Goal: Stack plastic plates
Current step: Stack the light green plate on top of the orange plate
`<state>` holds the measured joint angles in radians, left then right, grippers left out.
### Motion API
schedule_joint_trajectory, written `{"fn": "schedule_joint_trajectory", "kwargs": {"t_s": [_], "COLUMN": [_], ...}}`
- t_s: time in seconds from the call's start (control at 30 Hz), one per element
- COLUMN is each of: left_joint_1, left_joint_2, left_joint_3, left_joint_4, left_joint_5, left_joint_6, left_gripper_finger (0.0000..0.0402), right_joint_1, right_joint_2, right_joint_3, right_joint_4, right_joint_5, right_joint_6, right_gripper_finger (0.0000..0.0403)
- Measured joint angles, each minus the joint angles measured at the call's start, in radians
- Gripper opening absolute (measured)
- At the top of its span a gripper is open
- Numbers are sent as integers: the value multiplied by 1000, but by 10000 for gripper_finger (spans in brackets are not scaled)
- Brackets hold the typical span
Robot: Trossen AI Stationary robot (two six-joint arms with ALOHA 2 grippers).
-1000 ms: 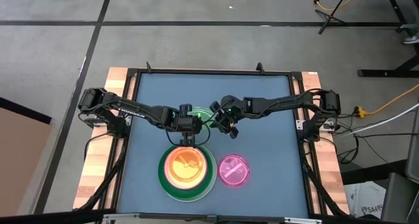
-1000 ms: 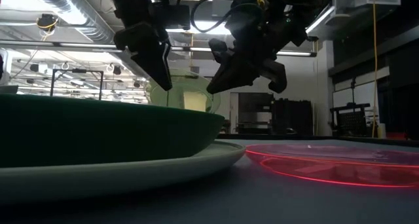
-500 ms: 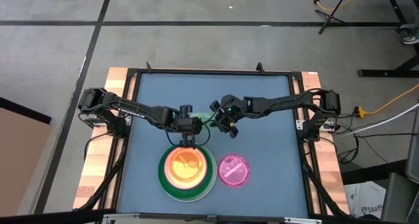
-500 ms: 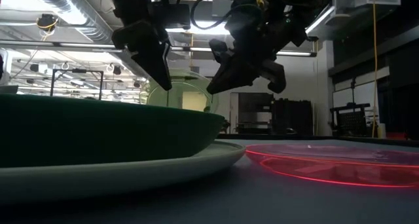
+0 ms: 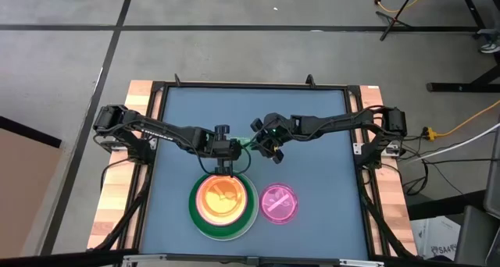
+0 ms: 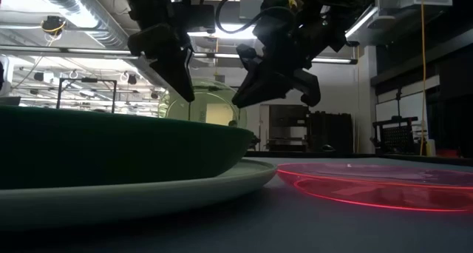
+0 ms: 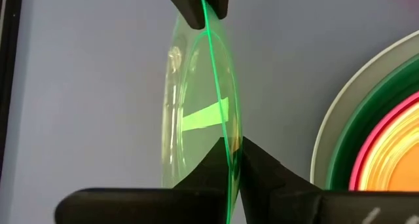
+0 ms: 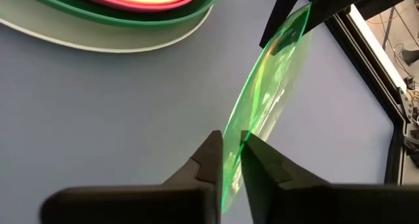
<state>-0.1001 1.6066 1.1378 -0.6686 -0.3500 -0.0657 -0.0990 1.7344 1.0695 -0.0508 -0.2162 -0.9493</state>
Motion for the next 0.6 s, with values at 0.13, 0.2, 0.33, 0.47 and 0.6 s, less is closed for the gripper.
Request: {"fn": "schedule_joint_trajectory", "kwargs": {"t_s": [0.13,0.2,0.33,0.47,0.6], "left_joint_1": [-3,-8,-18,-27,-27], "left_joint_2": [0,0,0,0,0], "left_joint_3": [0,0,0,0,0], "left_joint_4": [0,0,0,0,-1], "left_joint_5": [-5,-7,-13,-13,-8], "left_joint_6": [-1,-4,-5,-5,-4], "left_gripper_finger": [12,12,12,12,12], "right_joint_1": [0,0,2,2,2], "right_joint_2": [0,0,0,0,0], "right_joint_3": [0,0,0,0,0], "right_joint_4": [-2,-2,-3,-11,-37], "right_joint_5": [3,4,34,40,41], "right_joint_6": [0,0,1,1,1], "right_gripper_finger": [77,87,92,90,90]}}
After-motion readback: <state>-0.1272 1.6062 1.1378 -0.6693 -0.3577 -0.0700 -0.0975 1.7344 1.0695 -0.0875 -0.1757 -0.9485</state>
